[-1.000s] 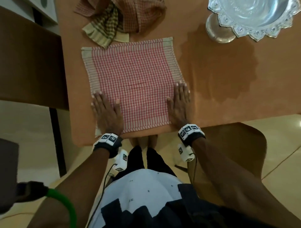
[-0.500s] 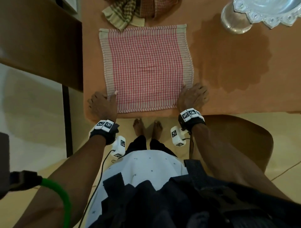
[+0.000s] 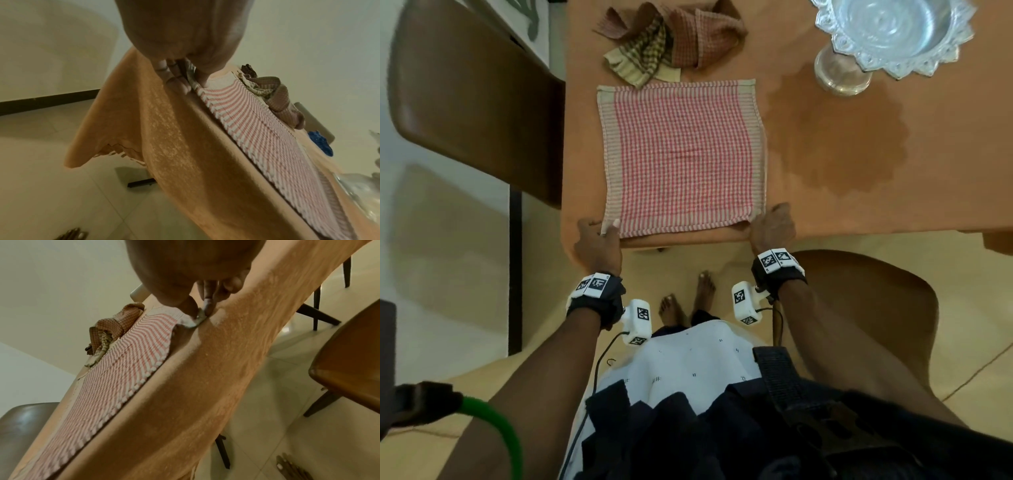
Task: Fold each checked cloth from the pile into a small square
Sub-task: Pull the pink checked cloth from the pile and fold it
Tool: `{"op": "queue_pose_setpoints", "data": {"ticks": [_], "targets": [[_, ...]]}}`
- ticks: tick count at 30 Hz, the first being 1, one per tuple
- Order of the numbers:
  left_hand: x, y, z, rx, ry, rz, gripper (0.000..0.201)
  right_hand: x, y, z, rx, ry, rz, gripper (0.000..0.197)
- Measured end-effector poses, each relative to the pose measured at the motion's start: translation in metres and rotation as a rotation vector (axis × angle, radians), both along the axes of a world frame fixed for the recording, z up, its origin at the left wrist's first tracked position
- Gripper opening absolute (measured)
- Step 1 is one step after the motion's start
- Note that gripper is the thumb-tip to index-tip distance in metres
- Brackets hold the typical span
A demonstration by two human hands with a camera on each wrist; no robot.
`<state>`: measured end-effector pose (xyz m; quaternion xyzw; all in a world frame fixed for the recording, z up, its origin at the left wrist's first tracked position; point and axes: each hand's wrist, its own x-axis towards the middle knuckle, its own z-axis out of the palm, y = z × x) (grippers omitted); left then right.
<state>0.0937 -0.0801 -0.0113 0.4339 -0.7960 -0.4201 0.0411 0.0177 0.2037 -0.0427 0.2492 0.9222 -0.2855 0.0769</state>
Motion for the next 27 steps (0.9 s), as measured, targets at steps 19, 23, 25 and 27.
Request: {"op": "queue_pose_setpoints", "data": {"ticks": [19,23,25,27], "targets": [[-0.005,-0.046,0.003,0.126,-0.098,-0.556,0.041,-0.014,0.035,0.029,-0.346,-0.051,-0.187,0.024],[-0.021,-0.053,0.007,0.036,-0.077,-0.564,0.045,-0.035,0.040,0.024,-0.532,-0.132,-0.245,0.023],[-0.038,-0.055,0.012,-0.048,-0.006,-0.554,0.036,-0.058,0.037,0.033,-0.597,-0.136,-0.229,0.014],[-0.056,-0.057,0.019,-0.115,0.064,-0.556,0.028,-0.085,0.035,0.037,-0.642,-0.158,-0.230,0.013]]}}
